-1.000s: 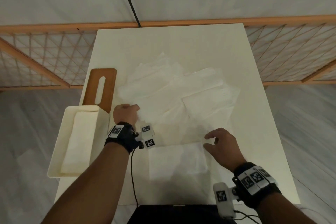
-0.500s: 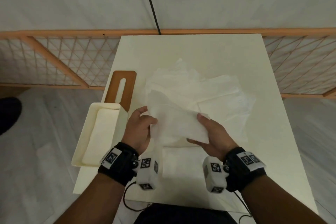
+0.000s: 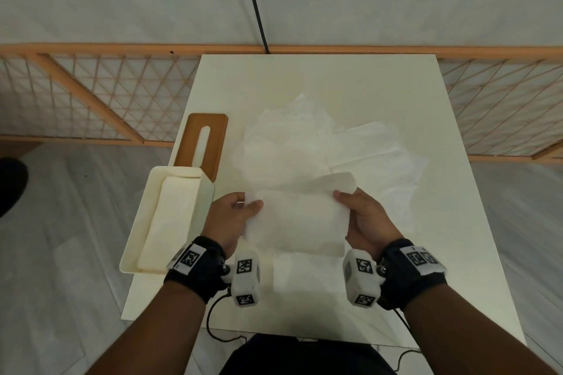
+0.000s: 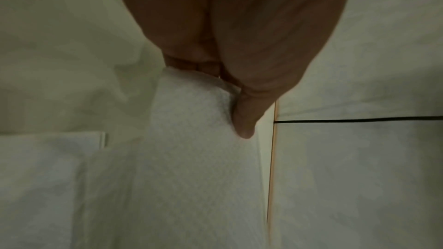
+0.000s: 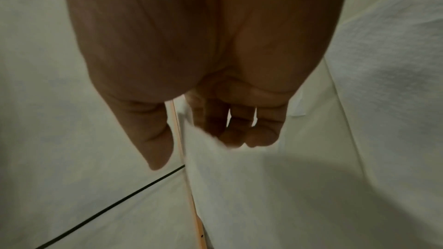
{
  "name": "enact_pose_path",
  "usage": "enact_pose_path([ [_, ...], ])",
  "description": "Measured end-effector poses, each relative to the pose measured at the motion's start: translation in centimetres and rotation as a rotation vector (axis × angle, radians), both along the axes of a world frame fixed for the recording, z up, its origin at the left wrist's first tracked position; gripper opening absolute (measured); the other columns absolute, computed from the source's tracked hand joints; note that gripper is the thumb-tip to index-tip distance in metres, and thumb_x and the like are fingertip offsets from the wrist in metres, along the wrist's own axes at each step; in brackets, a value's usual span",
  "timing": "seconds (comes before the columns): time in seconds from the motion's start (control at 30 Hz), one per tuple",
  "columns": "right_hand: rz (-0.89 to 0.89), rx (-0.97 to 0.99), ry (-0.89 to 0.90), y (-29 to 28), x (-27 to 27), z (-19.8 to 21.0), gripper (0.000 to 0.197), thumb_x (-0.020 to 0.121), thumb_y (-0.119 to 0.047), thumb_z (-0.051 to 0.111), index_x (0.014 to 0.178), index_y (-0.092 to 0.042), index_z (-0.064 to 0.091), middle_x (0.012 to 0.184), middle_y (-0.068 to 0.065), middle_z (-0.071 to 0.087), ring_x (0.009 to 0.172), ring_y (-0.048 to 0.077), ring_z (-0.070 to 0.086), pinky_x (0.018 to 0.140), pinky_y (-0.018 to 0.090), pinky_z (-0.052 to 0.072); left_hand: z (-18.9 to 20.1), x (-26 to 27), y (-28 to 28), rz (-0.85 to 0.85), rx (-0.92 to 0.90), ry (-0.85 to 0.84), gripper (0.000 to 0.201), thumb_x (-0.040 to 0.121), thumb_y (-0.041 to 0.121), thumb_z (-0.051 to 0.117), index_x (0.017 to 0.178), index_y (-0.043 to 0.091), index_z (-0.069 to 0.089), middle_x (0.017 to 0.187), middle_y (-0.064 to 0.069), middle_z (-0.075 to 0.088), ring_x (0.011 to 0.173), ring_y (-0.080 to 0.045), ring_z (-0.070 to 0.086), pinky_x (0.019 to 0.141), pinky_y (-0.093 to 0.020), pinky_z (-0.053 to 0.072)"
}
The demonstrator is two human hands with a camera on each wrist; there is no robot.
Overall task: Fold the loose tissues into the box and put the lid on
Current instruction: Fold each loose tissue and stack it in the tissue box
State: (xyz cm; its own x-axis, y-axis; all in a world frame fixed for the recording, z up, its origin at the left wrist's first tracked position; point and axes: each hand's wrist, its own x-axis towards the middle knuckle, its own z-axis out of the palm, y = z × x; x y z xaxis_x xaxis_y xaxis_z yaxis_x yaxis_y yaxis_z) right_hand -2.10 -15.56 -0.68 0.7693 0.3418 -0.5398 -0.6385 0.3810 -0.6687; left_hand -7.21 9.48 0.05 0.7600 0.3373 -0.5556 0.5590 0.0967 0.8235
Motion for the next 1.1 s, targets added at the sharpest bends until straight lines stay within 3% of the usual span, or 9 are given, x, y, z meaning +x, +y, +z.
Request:
enact_pose_path([
  [0.17,-0.001,-0.116,-0.016,-0.7,0.6,0.0,0.039,0.083,-0.016,0.069,0.12,-0.001,0.066,0.12,0.016,0.071,0.113,0.032,0.066,0.09,0.044,0.055,0.2,-0.2,-0.1,-0.031,0.0,-0.011,0.018,0.095,0.009,0.062,0.11,0.012,0.071,0.104,-0.005,0.076,0.099,-0.027,0.072,0.093,-0.046,0.056],
  [0.3,0.05,-0.192,-0.064,-1.1,1.2,-0.1,0.014,0.093,-0.007,0.064,0.105,-0.004,0.07,0.109,0.013,0.075,0.1,0.027,0.07,0.086,0.04,0.056,0.2,-0.2,0.3,0.043,0.059,-0.024,0.014,0.092,0.007,0.063,0.099,0.01,0.075,0.1,-0.008,0.076,0.098,-0.031,0.07,0.094,-0.047,0.055],
  [0.43,0.092,-0.285,-0.104,-1.4,2.1,-0.5,0.012,0.091,-0.002,0.066,0.081,-0.009,0.065,0.097,0.014,0.074,0.091,0.028,0.069,0.086,0.043,0.052,0.3,0.3,0.8,0.078,0.105,-0.026,0.012,0.089,0.004,0.063,0.094,0.009,0.072,0.097,-0.012,0.074,0.09,-0.03,0.069,0.085,-0.043,0.057],
  [0.57,0.025,-0.365,-0.118,-1.4,3.2,-0.7,0.008,0.09,-0.004,0.069,0.09,-0.005,0.061,0.096,0.014,0.073,0.091,0.028,0.07,0.084,0.045,0.056,0.4,0.5,1.3,0.113,0.114,-0.027,0.017,0.086,0.001,0.059,0.078,0.016,0.065,0.086,-0.011,0.063,0.081,-0.028,0.058,0.072,-0.036,0.049],
  [0.63,-0.003,-0.391,-0.101,-1.3,3.7,-0.9,0.01,0.092,-0.004,0.067,0.086,-0.007,0.059,0.092,0.013,0.073,0.086,0.028,0.069,0.079,0.044,0.056,0.6,0.7,1.2,0.151,-0.027,0.009,0.014,0.088,-0.001,0.053,0.092,0.005,0.064,0.092,-0.013,0.064,0.082,-0.028,0.061,0.065,-0.03,0.052],
  [0.73,0.017,-0.403,-0.08,-0.8,4.0,-1.2,0.006,0.092,-0.004,0.066,0.089,-0.006,0.061,0.089,0.016,0.071,0.081,0.03,0.066,0.075,0.044,0.054,0.7,1.3,0.4,0.118,-0.34,0.086,0.027,0.092,0.018,0.056,0.109,0.002,0.07,0.108,-0.016,0.072,0.093,-0.031,0.069,0.08,-0.038,0.056],
  [0.87,0.028,-0.489,-0.118,-0.5,4.2,-1.8,0.007,0.09,-0.007,0.069,0.091,-0.002,0.063,0.089,0.021,0.071,0.077,0.032,0.066,0.072,0.047,0.054,1.0,2.0,-0.9,0.032,-0.14,0.059,0.021,0.091,0.019,0.07,0.107,0.006,0.072,0.1,-0.009,0.077,0.096,-0.031,0.073,0.087,-0.043,0.058],
  [0.97,-0.091,-0.681,-0.132,-1.7,4.9,-2.5,0.007,0.089,-0.012,0.068,0.089,-0.006,0.065,0.085,0.014,0.072,0.07,0.028,0.067,0.063,0.039,0.056,1.0,1.9,-0.2,0.103,-0.087,-0.002,0.021,0.09,0.014,0.071,0.111,0.012,0.07,0.103,-0.004,0.076,0.1,-0.027,0.072,0.086,-0.043,0.057],
  [1.1,-0.162,-0.86,-0.056,-4.0,5.6,-4.8,0.025,0.073,-0.035,0.066,0.086,-0.015,0.067,0.087,0.007,0.072,0.076,0.032,0.069,0.073,0.053,0.061,2.0,1.6,1.1,0.097,0.016,-0.058,0.018,0.095,0.02,0.065,0.112,0.025,0.062,0.109,0.003,0.07,0.1,-0.017,0.067,0.073,-0.033,0.055],
])
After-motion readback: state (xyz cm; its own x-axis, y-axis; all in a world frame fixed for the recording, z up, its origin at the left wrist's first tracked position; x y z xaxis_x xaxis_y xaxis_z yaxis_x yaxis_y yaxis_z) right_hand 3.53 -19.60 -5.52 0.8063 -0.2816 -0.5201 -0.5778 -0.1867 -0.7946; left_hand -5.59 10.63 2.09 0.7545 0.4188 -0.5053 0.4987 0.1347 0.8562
